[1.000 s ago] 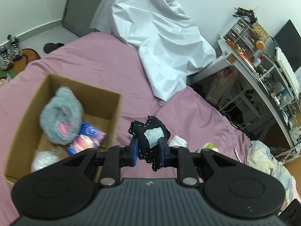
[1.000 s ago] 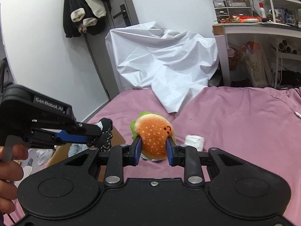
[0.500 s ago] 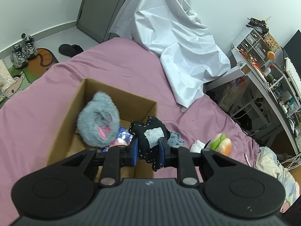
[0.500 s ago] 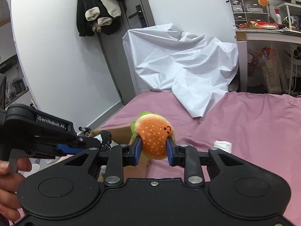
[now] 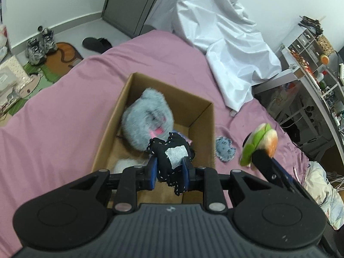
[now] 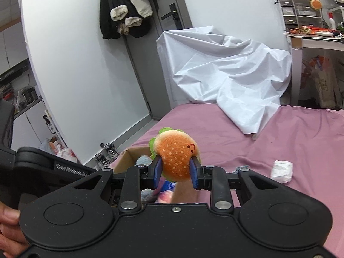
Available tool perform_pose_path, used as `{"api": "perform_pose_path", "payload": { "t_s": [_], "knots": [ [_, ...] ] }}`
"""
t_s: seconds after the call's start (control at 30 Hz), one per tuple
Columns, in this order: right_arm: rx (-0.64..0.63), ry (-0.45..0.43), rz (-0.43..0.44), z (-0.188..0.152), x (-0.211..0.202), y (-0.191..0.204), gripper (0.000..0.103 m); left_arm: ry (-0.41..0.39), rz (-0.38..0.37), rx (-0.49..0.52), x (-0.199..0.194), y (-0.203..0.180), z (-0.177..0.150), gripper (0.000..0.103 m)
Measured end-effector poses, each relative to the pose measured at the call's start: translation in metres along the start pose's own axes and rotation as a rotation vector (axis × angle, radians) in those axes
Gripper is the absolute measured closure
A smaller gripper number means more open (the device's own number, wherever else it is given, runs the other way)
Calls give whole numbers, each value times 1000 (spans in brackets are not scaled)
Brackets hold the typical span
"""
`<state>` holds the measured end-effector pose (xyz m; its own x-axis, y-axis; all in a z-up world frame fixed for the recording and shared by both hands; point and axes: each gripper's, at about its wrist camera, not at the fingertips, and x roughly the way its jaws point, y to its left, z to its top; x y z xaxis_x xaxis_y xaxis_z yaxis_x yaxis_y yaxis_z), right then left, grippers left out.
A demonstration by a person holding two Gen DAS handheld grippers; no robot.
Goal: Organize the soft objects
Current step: 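Carry the black plush with the left tool while the right tool carries the burger to the box, then open both tools over the box to drop the black plush and burger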
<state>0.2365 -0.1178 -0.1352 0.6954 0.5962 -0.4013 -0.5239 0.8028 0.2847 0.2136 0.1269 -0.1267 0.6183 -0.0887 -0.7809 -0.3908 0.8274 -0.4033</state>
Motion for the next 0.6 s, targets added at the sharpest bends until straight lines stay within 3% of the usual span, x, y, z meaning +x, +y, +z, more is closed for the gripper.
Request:
{"api": "perform_pose_path", "payload": {
  "t_s": [0.23, 0.37, 0.6],
  "knots": [
    [-16, 24, 26, -4, 7, 20, 76, 31, -4, 1, -6, 14, 6, 70],
    [-25, 37, 37, -6, 10, 28, 76, 3, 19, -22, -15, 23, 13, 53],
    [-18, 49, 45, -10, 13, 34, 72, -8, 63, -28, -27, 30, 21, 50]
  ]
}}
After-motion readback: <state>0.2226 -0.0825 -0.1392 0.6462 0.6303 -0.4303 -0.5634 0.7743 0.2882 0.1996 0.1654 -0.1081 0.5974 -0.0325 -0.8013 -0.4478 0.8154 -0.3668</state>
